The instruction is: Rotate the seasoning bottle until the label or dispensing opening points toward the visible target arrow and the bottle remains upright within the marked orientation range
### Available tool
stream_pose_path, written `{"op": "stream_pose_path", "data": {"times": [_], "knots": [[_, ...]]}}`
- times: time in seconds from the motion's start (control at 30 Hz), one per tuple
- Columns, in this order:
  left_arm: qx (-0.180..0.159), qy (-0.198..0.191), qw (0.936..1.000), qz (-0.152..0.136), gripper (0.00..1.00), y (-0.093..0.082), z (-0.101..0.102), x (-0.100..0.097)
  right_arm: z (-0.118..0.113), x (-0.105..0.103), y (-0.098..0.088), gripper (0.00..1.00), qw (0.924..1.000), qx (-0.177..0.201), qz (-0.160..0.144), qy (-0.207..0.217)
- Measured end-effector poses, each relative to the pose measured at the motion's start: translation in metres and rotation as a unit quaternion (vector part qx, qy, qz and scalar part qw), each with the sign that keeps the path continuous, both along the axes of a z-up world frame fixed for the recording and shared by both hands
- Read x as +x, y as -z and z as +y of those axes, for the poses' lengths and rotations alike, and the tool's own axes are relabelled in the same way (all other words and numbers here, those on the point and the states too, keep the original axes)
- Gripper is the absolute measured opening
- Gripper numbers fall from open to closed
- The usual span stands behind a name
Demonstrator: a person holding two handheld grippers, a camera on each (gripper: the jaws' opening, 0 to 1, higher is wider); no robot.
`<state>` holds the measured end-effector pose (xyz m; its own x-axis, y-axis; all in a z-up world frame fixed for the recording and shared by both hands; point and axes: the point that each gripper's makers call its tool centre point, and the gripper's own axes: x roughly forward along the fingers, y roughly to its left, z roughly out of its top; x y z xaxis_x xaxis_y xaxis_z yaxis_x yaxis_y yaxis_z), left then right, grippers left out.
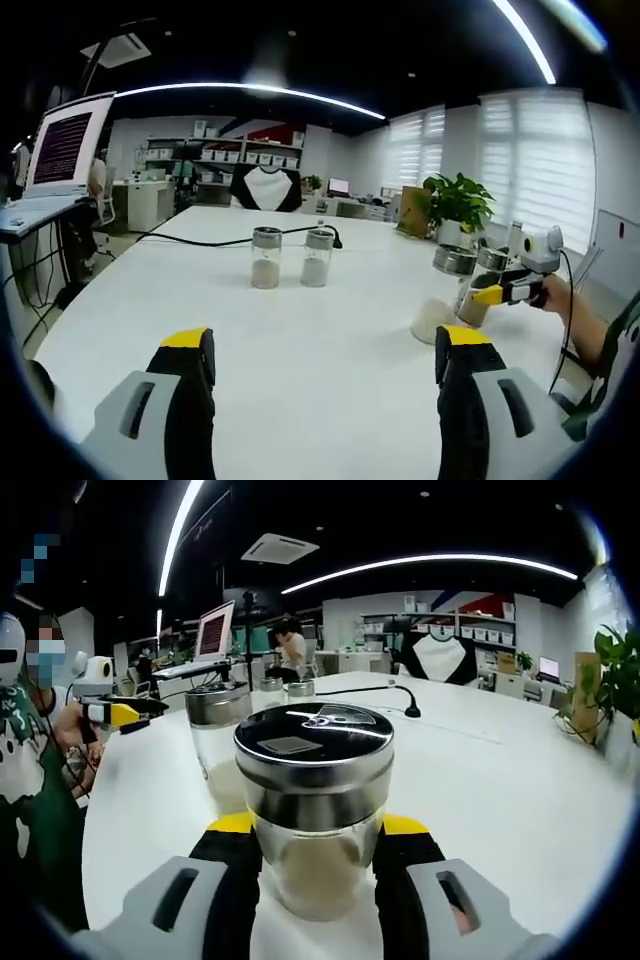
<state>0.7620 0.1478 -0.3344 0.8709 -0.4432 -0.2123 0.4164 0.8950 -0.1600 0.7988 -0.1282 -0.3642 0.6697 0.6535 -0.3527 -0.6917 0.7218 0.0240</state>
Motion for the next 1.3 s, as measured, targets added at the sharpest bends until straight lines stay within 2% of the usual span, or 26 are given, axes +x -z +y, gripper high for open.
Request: {"op": "stream_pose_path", "data": {"times": [0.53,0.8,1.3], "knots": [[-0.001,0.011,0.9999,-0.001,0.97,0.002,-0.006,-0.001,-0.004,0.003,0.002,0.42,0.9975,-0.005,-0.001,0.070],[-0.004,0.014,0.9999,0.001,0.97,0.004,-0.008,-0.002,-0.003,0.003,0.002,0.42,0.9959,-0.010,-0.003,0.090],[-0.009,0.030,0.9995,0.001,0.97,0.005,-0.015,-0.004,-0.004,0.002,0.005,0.42,0.9892,-0.023,0.001,0.145]]}}
